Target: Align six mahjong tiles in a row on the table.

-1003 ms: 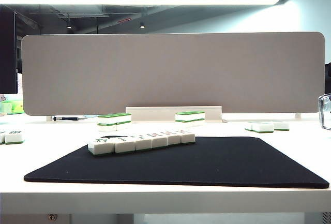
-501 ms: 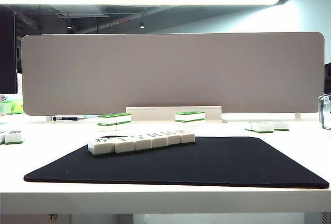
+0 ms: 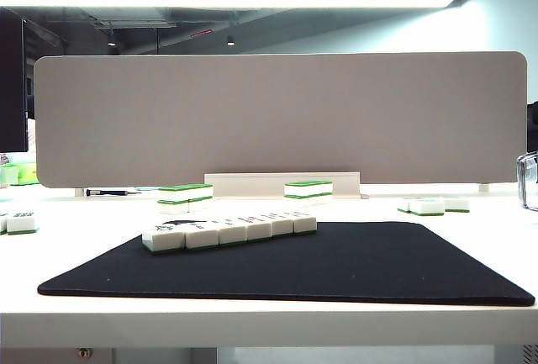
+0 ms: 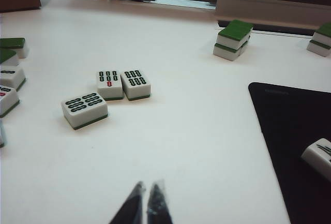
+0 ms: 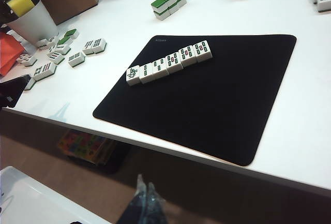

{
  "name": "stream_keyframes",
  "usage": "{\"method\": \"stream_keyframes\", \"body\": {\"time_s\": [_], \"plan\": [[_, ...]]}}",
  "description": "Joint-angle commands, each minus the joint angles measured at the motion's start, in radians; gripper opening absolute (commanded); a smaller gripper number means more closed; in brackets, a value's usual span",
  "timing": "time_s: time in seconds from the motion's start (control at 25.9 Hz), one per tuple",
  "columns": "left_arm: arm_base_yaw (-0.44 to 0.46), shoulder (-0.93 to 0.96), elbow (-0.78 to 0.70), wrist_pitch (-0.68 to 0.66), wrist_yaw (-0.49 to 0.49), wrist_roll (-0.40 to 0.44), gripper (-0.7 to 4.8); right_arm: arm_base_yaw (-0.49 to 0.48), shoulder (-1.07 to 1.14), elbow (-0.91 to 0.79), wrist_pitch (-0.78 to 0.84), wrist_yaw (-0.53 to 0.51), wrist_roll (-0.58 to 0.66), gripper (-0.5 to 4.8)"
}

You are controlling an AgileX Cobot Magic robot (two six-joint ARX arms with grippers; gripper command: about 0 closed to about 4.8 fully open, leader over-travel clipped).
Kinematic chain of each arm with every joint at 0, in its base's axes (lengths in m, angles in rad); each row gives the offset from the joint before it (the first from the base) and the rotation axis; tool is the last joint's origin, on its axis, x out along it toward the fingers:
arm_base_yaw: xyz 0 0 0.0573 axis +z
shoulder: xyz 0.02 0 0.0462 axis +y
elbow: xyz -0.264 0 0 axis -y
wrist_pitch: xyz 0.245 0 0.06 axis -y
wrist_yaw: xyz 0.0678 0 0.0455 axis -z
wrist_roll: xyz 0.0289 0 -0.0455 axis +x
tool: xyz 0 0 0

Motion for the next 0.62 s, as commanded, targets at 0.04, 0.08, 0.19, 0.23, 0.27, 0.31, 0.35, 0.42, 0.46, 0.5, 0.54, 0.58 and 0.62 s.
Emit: {"method": "stream_keyframes", "body": {"time_s": [0.04,0.08,0.19,0.23,0.27,0.31,0.35,0.42,0.46,0.5,0.54,0.58,0.62], "plan": [[0.001,0.001,-0.001,-0.007,0.007,-0.002,0.18,0.001,-0.011,0.003,0.013,-0.003,0.0,-0.01],[0.001,0.001,-0.001,-0.007,0.007,-0.002,0.18,0.001,-0.011,0.003,0.013,-0.003,0.0,-0.01],[0.001,0.001,-0.001,-0.007,0.007,-0.002,0.18,0.001,-0.011,0.003,0.013,-0.003,-0.001,-0.01],[0.001,0.001,-0.001,-0.007,0.007,-0.002,0.18,0.001,-0.011,0.003,0.013,-0.003,-0.001,-0.01],[0.001,0.001,-0.001,-0.007,0.007,-0.002,0.18,0.001,-0.011,0.003,0.012,-0.004,-0.002,-0.01],[0.001,0.001,-0.001,-0.007,0.007,-0.002,0.18,0.001,-0.011,0.003,0.018,0.006,-0.027,-0.01],[0.001,0.001,-0.001,-0.007,0.007,-0.002,0.18,0.0,-0.011,0.003,0.045,0.022,-0.026,-0.01],[0.001,0.001,-0.001,-0.007,0.007,-0.002,0.18,0.0,-0.011,0.0,0.113,0.024,-0.025,-0.01],[0.001,0.001,-0.001,-0.007,0.007,-0.002,0.18,0.0,-0.011,-0.003,0.152,0.024,-0.026,-0.01],[0.001,0.001,-0.001,-0.007,0.007,-0.002,0.18,0.0,-0.011,-0.01,0.203,0.028,-0.026,-0.01],[0.001,0.001,-0.001,-0.007,0.008,-0.002,0.18,0.0,-0.011,-0.019,0.249,0.037,-0.024,-0.01],[0.001,0.001,-0.001,-0.007,0.007,-0.002,0.18,0.0,-0.011,-0.032,0.297,0.05,-0.017,-0.01],[0.001,0.001,-0.001,-0.007,0.007,-0.002,0.18,0.0,-0.011,-0.053,0.359,0.071,-0.001,-0.01]]}}
